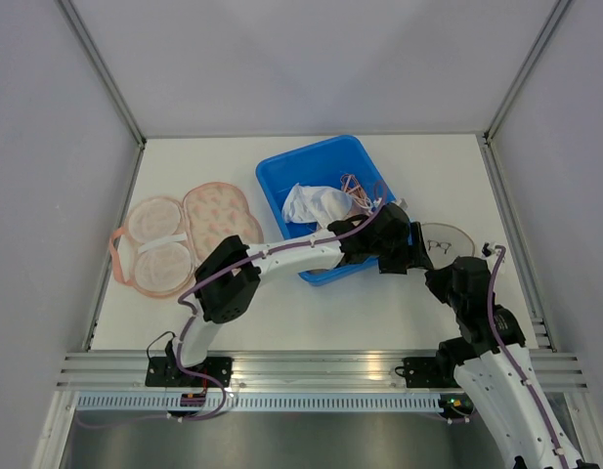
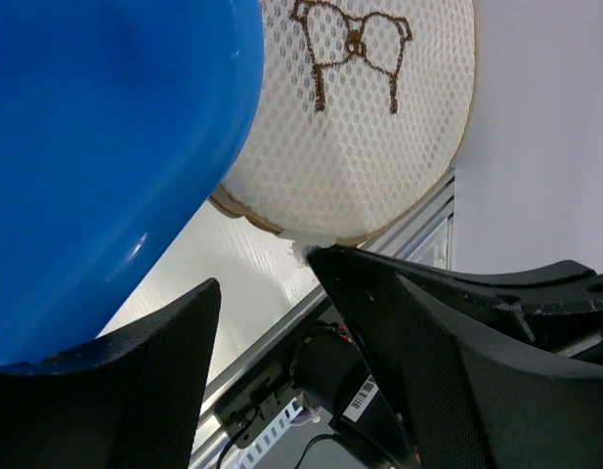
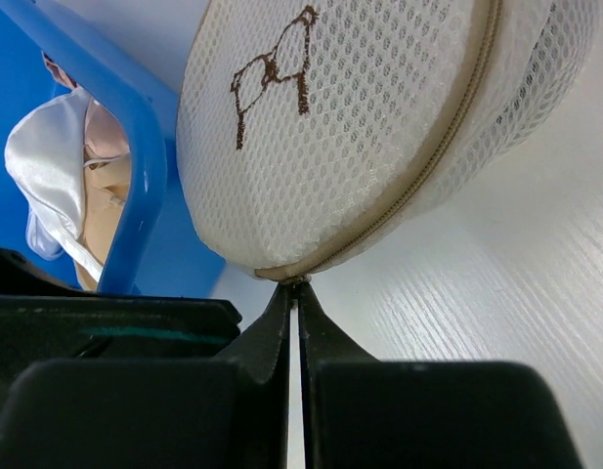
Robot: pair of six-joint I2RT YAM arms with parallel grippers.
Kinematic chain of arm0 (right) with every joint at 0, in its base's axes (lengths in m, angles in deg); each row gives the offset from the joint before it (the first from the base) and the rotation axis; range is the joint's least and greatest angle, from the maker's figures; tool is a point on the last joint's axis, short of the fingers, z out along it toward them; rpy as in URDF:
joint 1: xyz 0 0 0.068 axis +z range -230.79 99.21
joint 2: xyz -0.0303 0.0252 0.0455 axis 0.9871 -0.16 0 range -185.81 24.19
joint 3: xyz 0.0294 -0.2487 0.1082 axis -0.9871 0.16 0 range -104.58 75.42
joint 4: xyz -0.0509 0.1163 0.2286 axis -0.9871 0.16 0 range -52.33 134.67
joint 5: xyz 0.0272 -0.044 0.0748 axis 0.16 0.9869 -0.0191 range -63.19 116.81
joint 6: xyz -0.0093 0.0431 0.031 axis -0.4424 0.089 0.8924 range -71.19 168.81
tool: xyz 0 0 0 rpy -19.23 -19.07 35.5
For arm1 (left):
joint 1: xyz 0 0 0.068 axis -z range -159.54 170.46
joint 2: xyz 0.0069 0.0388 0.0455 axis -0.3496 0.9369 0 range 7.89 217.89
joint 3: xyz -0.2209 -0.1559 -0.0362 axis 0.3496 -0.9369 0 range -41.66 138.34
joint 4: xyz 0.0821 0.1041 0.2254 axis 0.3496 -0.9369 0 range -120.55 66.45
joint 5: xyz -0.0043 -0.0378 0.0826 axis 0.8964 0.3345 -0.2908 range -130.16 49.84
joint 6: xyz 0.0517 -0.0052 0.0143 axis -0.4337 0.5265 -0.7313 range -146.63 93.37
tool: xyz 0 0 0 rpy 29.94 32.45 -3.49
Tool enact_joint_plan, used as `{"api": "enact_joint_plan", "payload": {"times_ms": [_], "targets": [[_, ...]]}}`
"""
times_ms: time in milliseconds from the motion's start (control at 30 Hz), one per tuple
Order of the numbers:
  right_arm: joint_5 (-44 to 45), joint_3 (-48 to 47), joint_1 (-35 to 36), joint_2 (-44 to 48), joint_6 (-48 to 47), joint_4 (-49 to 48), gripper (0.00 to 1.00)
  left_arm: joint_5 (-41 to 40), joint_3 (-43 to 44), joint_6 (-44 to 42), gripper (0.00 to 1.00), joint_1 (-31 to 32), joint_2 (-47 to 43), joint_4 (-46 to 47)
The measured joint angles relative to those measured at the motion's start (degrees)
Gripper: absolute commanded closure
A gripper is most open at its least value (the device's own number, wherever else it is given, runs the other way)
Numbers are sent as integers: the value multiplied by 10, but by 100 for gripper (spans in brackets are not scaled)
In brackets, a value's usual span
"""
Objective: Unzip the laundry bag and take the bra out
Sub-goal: Unzip the laundry bag at the center of the board.
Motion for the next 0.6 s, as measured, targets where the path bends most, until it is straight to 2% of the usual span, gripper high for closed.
{"api": "enact_joint_plan", "payload": {"times_ms": [167, 267, 300, 367, 400, 567, 600], "targets": [[-6, 0, 0, 17, -2, 7, 100, 4, 24, 5, 31, -1, 19, -1], [-8, 0, 0, 27, -3, 17, 100, 12, 39, 7, 40, -1, 30, 0], [-8, 0, 0, 30, -3, 19, 100, 15, 45, 8, 49, -2, 34, 0], [-8, -1, 0, 31, -4, 22, 100, 21, 53, 10, 59, -2, 40, 6], [-8, -1, 0, 31, -5, 24, 100, 23, 54, 10, 71, -2, 42, 8], [2, -3, -1, 31, -6, 34, 100, 43, 65, 12, 97, -2, 58, 28], [6, -4, -1, 31, -6, 36, 100, 48, 73, 12, 98, -2, 65, 30]]}}
